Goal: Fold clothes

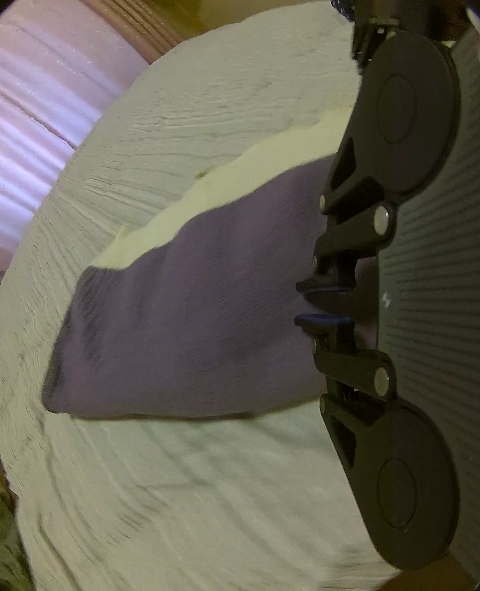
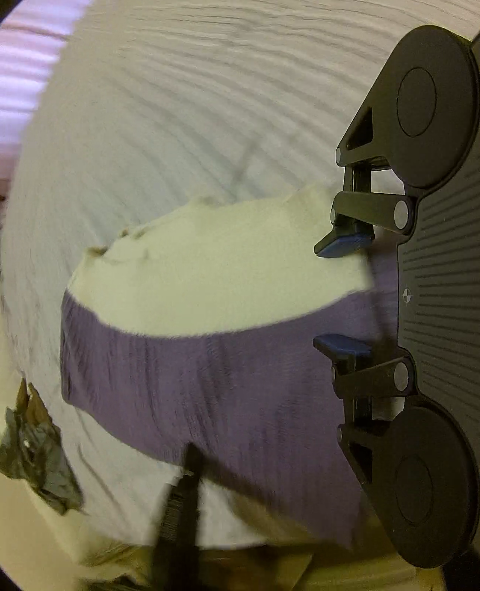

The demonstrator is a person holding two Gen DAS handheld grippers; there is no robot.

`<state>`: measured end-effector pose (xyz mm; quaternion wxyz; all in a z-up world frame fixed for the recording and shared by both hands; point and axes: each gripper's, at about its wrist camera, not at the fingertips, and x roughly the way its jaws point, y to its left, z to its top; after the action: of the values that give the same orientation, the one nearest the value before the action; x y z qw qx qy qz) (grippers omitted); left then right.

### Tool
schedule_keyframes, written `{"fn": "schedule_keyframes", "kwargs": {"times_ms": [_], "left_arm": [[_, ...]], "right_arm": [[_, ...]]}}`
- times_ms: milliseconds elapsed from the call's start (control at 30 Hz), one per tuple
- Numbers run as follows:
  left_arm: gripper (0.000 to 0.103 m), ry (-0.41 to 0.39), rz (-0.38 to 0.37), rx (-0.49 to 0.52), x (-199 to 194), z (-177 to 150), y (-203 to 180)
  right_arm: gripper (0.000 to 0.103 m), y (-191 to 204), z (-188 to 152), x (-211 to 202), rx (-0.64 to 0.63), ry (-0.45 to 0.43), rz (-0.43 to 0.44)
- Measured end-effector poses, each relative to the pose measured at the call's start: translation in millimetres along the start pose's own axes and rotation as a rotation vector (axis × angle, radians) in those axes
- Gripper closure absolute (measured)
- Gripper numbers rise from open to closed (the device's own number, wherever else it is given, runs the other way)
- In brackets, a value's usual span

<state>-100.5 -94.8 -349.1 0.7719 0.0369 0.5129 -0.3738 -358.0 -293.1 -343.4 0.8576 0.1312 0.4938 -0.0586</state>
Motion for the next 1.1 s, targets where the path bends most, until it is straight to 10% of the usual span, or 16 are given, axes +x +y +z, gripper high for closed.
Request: {"fn": "schedule_keyframes", "kwargs": {"times_ms": [200,433,800,933,1100], "left_arm": [[0.095,-0.048,0.015,-0.086,-28,8,2],[0.094,-0.097,-0.004,-0.139,-4,45,10],[0.092,-0.024,-0.069,-0.230,29,48,37],[0.092,-0.008,-0.076,-0.263,27,52,40],[0.092,-0.024,-0.042,-0.204,24,61,29]], "right_arm": [[0.057,-56,53,-21,0.188,-0.094,0.219],[0.057,-92,131,68,0.350,-0.075,0.456],[0.057,-132,151,140,0.539,-0.001,0.775],[0.102,-130,160,137,0.523,0.001,0.758],[0.103,-91,193,87,0.216,-0.096,0.511]]}}
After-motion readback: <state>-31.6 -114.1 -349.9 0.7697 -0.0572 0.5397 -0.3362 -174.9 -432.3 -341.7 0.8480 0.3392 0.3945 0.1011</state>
